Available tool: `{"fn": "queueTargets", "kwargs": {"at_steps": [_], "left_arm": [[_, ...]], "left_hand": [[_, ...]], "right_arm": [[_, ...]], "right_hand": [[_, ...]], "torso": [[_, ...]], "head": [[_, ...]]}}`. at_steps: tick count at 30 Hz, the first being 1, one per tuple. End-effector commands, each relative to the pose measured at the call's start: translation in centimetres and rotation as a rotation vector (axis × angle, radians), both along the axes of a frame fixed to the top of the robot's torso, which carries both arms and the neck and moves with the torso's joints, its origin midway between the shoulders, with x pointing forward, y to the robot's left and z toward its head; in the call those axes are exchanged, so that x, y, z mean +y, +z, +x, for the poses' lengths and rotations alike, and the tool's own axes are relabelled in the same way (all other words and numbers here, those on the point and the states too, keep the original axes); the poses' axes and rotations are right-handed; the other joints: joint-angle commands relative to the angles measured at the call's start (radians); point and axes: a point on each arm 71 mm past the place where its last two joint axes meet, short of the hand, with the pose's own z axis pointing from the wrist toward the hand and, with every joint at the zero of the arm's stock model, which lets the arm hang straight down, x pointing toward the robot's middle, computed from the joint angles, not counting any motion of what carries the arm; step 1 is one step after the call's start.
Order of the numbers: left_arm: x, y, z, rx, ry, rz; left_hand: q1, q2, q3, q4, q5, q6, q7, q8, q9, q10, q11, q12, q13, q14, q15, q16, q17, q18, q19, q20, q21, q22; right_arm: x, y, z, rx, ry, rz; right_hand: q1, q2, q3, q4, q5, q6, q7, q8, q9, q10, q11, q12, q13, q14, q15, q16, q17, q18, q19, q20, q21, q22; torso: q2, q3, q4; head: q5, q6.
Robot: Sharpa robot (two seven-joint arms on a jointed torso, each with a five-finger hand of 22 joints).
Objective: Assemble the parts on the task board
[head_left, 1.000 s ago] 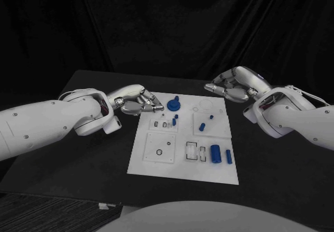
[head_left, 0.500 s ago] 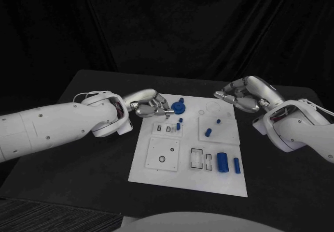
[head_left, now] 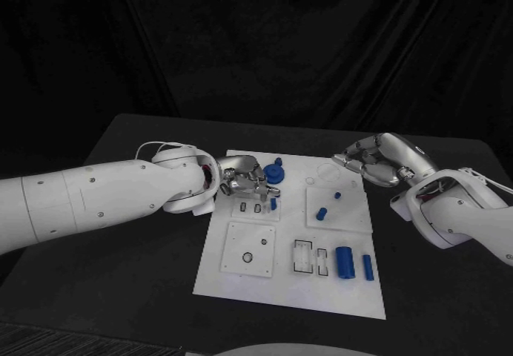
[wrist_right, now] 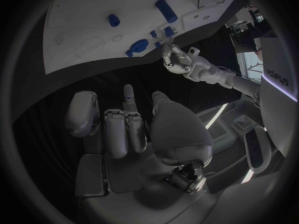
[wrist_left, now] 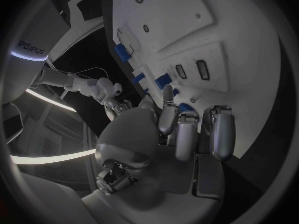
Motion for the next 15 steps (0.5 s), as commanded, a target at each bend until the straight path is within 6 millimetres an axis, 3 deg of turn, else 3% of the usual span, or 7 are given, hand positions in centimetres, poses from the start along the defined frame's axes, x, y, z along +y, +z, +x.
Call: {"fn": "queueTargets", "kwargs": {"at_steps": [1,5,12,13,15], "left_arm": [[-0.2,-0.1,0.0,0.077,0.026,0.144],[-0.8,0.7,0.1,0.068,0.029,0.163],[-1.0,1.5,0.1,0.073,0.048,0.215],[-1.0,1.6,0.0,0.073,0.052,0.22],[-1.1,1.8,0.0,0.072,0.057,0.228]], "left_hand": [[-0.021,-0.007,-0.05,0.002,-0.019,0.026,-0.001,-0.01,0.024,0.265,-0.032,0.16,0.318,0.111,-0.025,0.01,0.264,-0.012,0.016,-0.01,0.009,0.111],[-0.015,-0.01,-0.051,-0.003,-0.011,0.042,-0.008,-0.008,0.045,0.265,-0.038,0.16,0.318,0.111,-0.03,0.01,0.264,-0.013,0.02,-0.015,0.008,0.112],[-0.006,-0.015,-0.052,-0.003,-0.01,0.043,-0.019,0.019,0.131,0.265,-0.049,0.16,0.318,0.111,-0.042,0.01,0.264,-0.013,0.027,-0.027,0.004,0.114],[-0.006,-0.015,-0.052,-0.003,-0.011,0.043,-0.02,0.022,0.141,0.265,-0.05,0.16,0.318,0.111,-0.043,0.01,0.264,-0.013,0.028,-0.028,0.004,0.115],[-0.006,-0.015,-0.052,-0.003,-0.01,0.044,-0.023,0.028,0.163,0.265,-0.053,0.16,0.318,0.111,-0.046,0.01,0.264,-0.014,0.03,-0.031,0.003,0.116]], "right_arm": [[-0.1,0.3,-0.2,-0.032,-0.034,-0.017],[-0.3,0.3,-0.2,-0.026,-0.043,-0.027],[-0.3,0.2,-0.3,-0.012,-0.051,-0.039],[-0.3,0.2,-0.3,-0.011,-0.052,-0.04],[-0.4,0.2,-0.4,-0.009,-0.054,-0.042]], "right_hand": [[0.018,0.009,-0.037,-0.001,0.019,-0.02,-0.004,0.009,0.017,0.102,0.0,0.017,0.265,0.088,-0.001,0.017,0.207,-0.008,-0.001,0.0,0.011,0.166],[0.028,0.01,-0.04,-0.002,0.034,-0.022,-0.004,0.011,0.02,0.102,0.001,0.017,0.265,0.088,0.0,0.015,0.205,-0.007,-0.002,0.001,0.008,0.165],[0.028,0.01,-0.04,-0.001,0.035,-0.022,-0.004,0.011,0.021,0.102,0.001,0.017,0.265,0.087,0.0,0.013,0.202,-0.006,-0.004,0.001,0.003,0.163],[0.029,0.01,-0.041,-0.001,0.036,-0.021,-0.004,0.012,0.022,0.102,0.001,0.017,0.265,0.087,0.0,0.013,0.202,-0.006,-0.004,0.001,0.003,0.163],[0.029,0.01,-0.041,-0.001,0.036,-0.021,-0.004,0.012,0.022,0.102,0.001,0.017,0.265,0.087,0.0,0.013,0.202,-0.006,-0.004,0.001,0.003,0.163]], "torso": [[-0.027,0.0086,0.0051],[-0.036,0.0105,0.0026],[-0.056,0.013,-0.0015],[-0.062,0.0135,-0.0054],[-0.065,0.0135,-0.0075]], "head": [[-0.008,-0.035],[-0.009,-0.053],[-0.004,-0.089],[0.0,-0.098],[0.004,-0.103]]}}
